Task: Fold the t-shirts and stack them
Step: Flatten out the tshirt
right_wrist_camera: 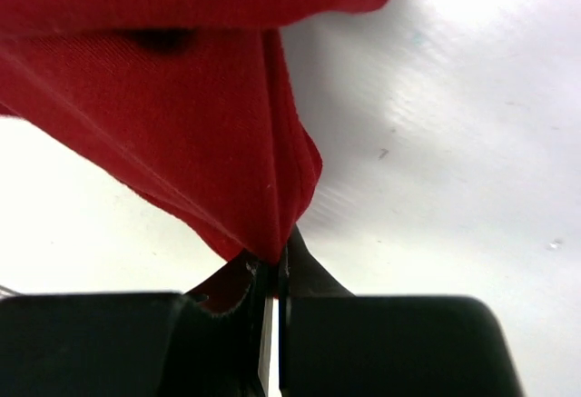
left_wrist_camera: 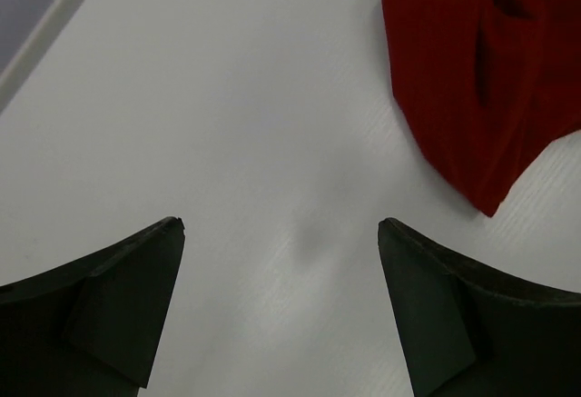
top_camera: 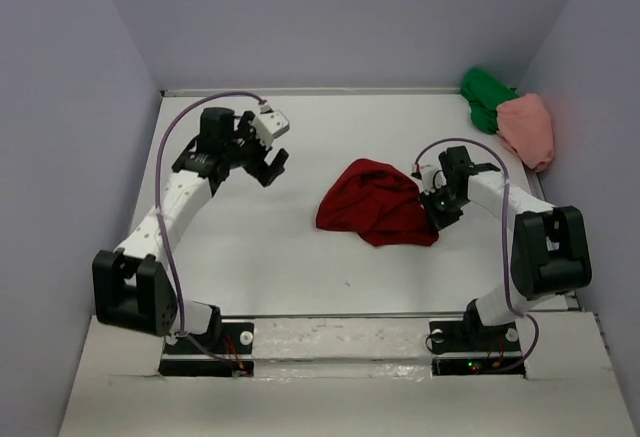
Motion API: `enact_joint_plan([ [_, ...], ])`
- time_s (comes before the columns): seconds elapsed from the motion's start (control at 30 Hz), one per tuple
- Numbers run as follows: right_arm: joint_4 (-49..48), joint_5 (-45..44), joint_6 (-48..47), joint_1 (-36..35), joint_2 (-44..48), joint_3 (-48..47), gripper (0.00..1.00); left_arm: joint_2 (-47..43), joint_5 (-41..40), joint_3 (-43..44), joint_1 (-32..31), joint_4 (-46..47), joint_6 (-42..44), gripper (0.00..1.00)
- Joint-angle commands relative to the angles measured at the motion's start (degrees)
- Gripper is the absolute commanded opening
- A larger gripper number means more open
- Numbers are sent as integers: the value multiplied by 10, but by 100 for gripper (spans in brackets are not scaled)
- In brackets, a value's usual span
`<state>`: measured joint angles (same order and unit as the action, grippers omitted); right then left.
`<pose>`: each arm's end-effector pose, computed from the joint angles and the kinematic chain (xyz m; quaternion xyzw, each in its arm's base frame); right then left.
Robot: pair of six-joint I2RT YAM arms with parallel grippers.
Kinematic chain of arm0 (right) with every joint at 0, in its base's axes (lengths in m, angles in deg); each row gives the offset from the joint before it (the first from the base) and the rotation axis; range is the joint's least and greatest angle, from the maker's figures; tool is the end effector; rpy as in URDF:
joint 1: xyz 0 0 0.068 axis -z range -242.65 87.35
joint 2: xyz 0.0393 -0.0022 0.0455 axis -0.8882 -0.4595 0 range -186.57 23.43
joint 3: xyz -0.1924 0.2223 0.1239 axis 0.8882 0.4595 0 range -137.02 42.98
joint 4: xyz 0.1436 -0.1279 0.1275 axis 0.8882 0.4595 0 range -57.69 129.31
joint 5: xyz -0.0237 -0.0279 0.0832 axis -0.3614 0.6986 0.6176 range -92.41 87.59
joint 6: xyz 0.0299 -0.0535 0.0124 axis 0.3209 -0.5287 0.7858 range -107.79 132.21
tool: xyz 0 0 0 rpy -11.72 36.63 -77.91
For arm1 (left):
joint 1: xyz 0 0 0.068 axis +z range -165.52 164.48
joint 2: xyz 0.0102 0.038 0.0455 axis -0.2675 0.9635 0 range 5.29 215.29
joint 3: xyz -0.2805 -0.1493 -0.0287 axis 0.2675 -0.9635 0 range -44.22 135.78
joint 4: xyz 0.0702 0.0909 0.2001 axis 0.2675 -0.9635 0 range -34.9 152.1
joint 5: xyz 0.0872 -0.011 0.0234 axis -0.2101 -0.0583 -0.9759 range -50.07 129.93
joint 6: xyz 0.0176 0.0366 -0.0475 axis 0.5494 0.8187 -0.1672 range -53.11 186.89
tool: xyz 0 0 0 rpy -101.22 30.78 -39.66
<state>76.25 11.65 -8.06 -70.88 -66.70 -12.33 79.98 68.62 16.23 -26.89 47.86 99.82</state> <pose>0.2481 0.0476 0.2354 -0.2548 0.9544 0.1110 0.1094 0.2500 -0.0736 0.3648 0.4313 0.7233 -0.1165 0.5265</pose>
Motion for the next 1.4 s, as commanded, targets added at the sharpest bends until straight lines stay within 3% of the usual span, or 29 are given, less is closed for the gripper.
enact_joint_plan([
  [0.0,-40,-33,30,5,25,3,0,113,36,167,-51,-49,1,99],
  [0.23,-43,-53,39,10,14,1,0,314,69,346,-150,-97,-2,99],
  [0.37,-47,-57,39,16,11,1,0,381,106,387,-185,-126,-1,98],
  [0.63,-46,-58,41,16,0,-1,0,388,54,344,-259,-87,42,95],
  [0.8,-46,-56,40,16,3,-1,0,395,62,345,-266,-67,46,96],
  [1.03,-45,-54,38,16,7,0,0,421,-6,374,-280,-20,23,96],
  [1.37,-42,-51,37,16,1,-2,0,450,-6,420,-283,20,-7,98],
])
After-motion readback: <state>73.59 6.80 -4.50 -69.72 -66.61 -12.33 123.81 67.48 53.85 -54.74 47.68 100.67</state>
